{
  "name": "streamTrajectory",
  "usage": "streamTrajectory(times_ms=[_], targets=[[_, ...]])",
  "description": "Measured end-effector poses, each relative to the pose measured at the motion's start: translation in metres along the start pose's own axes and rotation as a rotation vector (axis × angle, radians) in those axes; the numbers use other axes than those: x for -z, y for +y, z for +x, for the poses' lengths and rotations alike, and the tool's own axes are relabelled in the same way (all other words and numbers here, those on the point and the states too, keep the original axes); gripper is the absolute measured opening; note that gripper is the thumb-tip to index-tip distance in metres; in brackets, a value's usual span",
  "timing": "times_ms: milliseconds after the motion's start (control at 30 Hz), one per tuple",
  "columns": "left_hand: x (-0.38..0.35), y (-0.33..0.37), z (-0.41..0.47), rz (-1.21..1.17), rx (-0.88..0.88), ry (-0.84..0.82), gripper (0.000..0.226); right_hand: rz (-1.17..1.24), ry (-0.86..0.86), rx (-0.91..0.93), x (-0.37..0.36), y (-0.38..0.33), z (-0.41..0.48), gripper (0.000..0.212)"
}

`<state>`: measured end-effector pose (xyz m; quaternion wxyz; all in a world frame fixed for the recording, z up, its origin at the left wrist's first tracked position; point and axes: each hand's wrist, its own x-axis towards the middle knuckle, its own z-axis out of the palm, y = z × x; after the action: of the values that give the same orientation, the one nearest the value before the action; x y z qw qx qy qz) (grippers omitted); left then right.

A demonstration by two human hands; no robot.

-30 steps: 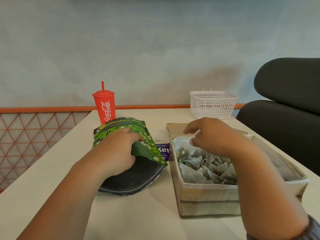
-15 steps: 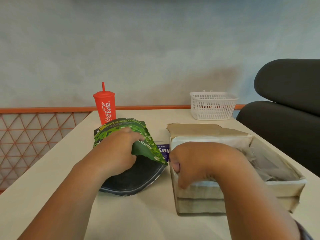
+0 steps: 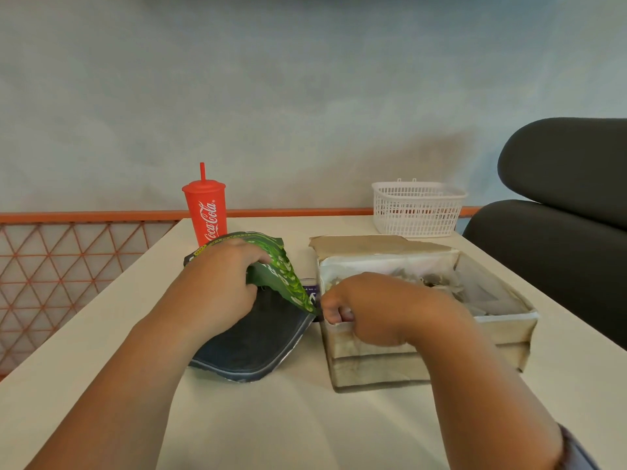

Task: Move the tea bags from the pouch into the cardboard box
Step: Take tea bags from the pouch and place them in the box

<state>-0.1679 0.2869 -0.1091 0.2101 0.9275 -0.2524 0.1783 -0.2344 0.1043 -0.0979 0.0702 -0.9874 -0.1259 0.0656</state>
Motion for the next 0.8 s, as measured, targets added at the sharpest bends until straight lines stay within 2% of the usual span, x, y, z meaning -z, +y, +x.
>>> streamTrajectory(times_ms=[133,333,667,800], targets=[[0.001,-0.001,0.001,-0.041,0.007,0.157,0.035,0.024,0.095,-0.011,-0.004,0.002,0.005,0.030],[0.008,-0.002,0.002,-0.032,0.000,0.342,0.018,0.063,0.133,-0.065,-0.005,0.000,0.005,0.029],[0.010,-0.001,0.002,-0.063,-0.019,0.368,0.015,0.061,0.114,-0.078,-0.006,-0.004,0.007,0.032],[0.012,0.002,0.001,-0.085,-0.038,0.398,0.011,0.122,0.161,-0.089,-0.003,-0.003,0.006,0.016]])
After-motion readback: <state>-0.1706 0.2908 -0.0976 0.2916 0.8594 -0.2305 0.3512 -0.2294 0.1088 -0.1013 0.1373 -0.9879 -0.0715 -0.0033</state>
